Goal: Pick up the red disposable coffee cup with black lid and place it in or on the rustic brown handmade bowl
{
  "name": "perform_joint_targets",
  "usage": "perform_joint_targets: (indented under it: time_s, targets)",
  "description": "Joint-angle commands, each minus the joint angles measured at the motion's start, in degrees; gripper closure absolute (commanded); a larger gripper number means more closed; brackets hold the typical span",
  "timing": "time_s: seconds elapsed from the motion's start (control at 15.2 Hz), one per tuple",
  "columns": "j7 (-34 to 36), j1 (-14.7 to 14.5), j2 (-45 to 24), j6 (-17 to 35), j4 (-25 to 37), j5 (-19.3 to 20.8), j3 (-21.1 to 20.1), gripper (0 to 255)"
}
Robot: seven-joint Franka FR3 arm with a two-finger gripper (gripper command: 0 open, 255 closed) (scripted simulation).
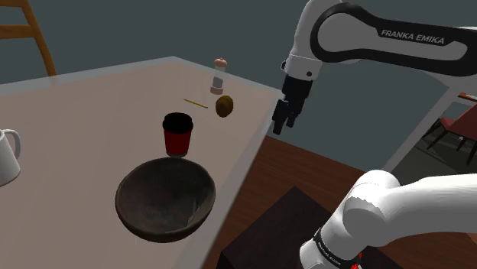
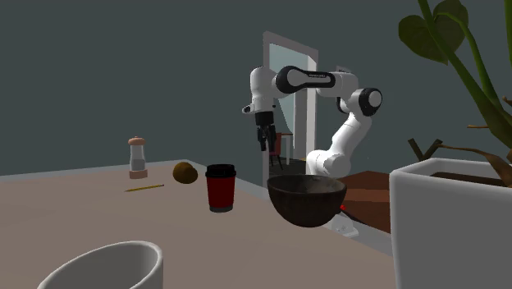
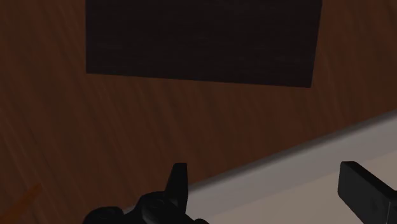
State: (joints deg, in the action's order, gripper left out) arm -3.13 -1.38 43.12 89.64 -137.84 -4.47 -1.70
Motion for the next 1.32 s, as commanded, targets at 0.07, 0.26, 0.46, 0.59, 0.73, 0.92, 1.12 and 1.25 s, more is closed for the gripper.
perform_joint_targets:
  time_s: [0.07, 0.26, 0.46, 0.59, 0.73, 0.92, 1.12, 1.25]
  targets:
    - [1.4, -0.3, -1.2, 1.1, 0.6, -0.8, -1.0, 0]
    - [5.4, -0.9, -5.2, 4.5, 2.9, -2.7, -4.1, 0]
    - [9.4, -1.4, -9.6, 7.6, 5.8, -4.0, -7.1, 0]
    - [12.1, -1.5, -12.7, 9.5, 8.1, -4.5, -9.0, 0]
    - [14.8, -1.6, -16.0, 11.3, 10.7, -4.6, -10.9, 0]
    - [19.0, -1.6, -21.1, 13.7, 15.1, -4.2, -13.6, 0]
    - [23.4, -1.5, -26.5, 15.6, 20.1, -3.0, -16.2, 0]
    - [26.4, -1.6, -30.3, 16.5, 23.8, -1.6, -17.8, 0]
